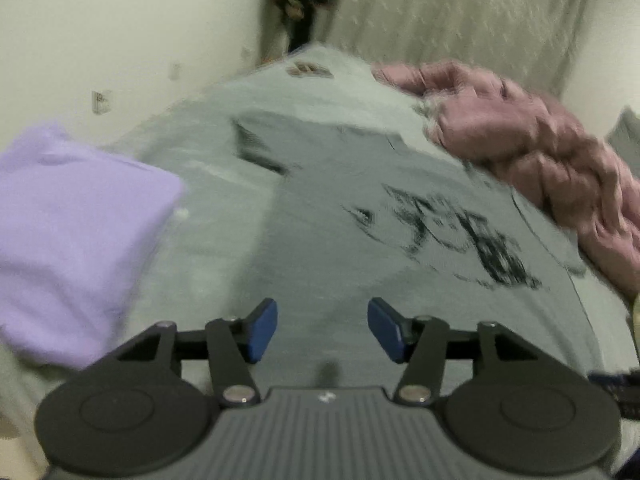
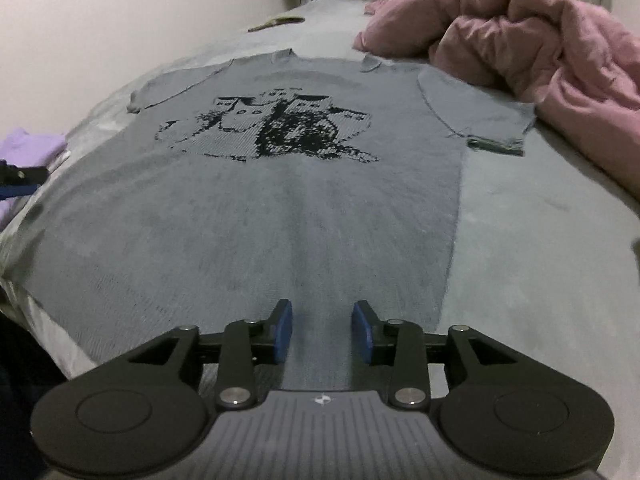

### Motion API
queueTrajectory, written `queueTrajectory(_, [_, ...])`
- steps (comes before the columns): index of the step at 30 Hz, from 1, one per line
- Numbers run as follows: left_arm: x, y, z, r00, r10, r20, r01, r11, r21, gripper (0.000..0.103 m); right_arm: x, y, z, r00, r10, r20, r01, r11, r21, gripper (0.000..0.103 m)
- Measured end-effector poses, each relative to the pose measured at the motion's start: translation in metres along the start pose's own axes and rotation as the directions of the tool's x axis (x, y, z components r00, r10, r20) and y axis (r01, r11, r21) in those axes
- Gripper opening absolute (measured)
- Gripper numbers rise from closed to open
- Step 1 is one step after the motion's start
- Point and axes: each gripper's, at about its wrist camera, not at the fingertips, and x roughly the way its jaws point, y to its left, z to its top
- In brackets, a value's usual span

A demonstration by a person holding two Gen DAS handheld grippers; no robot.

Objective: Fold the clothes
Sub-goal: 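Open both grippers and release the sweater flat on the bed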

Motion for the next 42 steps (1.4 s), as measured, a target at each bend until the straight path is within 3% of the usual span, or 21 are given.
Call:
queueTrajectory(3, [0.020, -0.025, 0.014, 0.998, -0.043, -0.049, 0.044, 0.999, 0.029, 0.069, 0.008, -0.005, 0.012, 1.000, 0.006, -0.020, -0.006, 1.000, -0.023, 0.035])
queueTrajectory(6, [0.045, -0.045, 0.031, 0.993, -0.072, -0.095, 0.077, 0.996, 0.045, 0.070, 0.014, -0.012, 0.024, 0.999, 0.019, -0.044, -0.020, 0.999, -0.027, 0.035])
queueTrajectory(12, [0.098, -0.066, 0.045, 0.993, -0.033, -0.113, 0.044, 0.994, 0.100, 0.071, 0.031, -0.024, 0.048, 0.996, 0.046, -0.072, -0.047, 0.999, -0.018, 0.035])
queueTrajectory(15, [0.113, -0.071, 0.043, 0.992, 0.045, -0.114, -0.030, 0.991, 0.127, 0.071, 0.040, -0.027, 0.051, 0.997, 0.051, -0.063, -0.051, 0.999, 0.002, 0.038])
queueTrajectory(21, [0.112, -0.084, 0.042, 0.990, 0.004, -0.142, 0.009, 0.996, 0.090, 0.074, 0.037, -0.015, 0.046, 1.000, 0.011, -0.023, -0.011, 1.000, 0.005, 0.041])
queueTrajectory(28, [0.104, -0.093, 0.042, 0.996, 0.049, -0.072, -0.038, 0.989, 0.146, 0.076, 0.026, -0.012, 0.038, 1.000, 0.028, -0.004, -0.028, 0.999, 0.032, 0.041])
queueTrajectory(34, [0.121, -0.090, 0.038, 0.992, 0.091, -0.087, -0.080, 0.990, 0.119, 0.076, 0.017, -0.013, 0.024, 1.000, 0.026, -0.001, -0.026, 1.000, 0.013, 0.041])
queueTrajectory(42, [0.125, -0.096, 0.040, 0.993, 0.080, -0.082, -0.066, 0.986, 0.155, 0.076, 0.021, -0.020, 0.026, 0.999, 0.038, 0.006, -0.038, 0.998, 0.059, 0.041])
